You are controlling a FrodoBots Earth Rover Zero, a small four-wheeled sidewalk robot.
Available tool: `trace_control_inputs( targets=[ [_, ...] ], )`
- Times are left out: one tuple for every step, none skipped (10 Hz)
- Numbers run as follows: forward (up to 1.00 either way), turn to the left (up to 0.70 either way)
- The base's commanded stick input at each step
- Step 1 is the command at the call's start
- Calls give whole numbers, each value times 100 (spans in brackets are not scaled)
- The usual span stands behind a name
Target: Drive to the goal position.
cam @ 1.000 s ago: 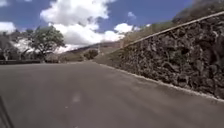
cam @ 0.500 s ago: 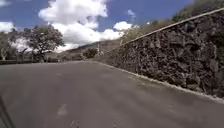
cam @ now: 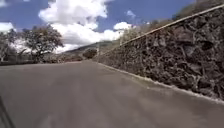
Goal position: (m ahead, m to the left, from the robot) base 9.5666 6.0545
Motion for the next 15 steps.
trace_control_inputs(
  targets=[
    [70,0],
    [70,0],
    [70,0],
    [70,0],
    [70,0],
    [70,0],
    [70,27],
    [70,27],
    [70,27],
    [70,27],
    [70,27],
    [70,0],
    [70,0],
    [70,0],
    [70,0]
  ],
)
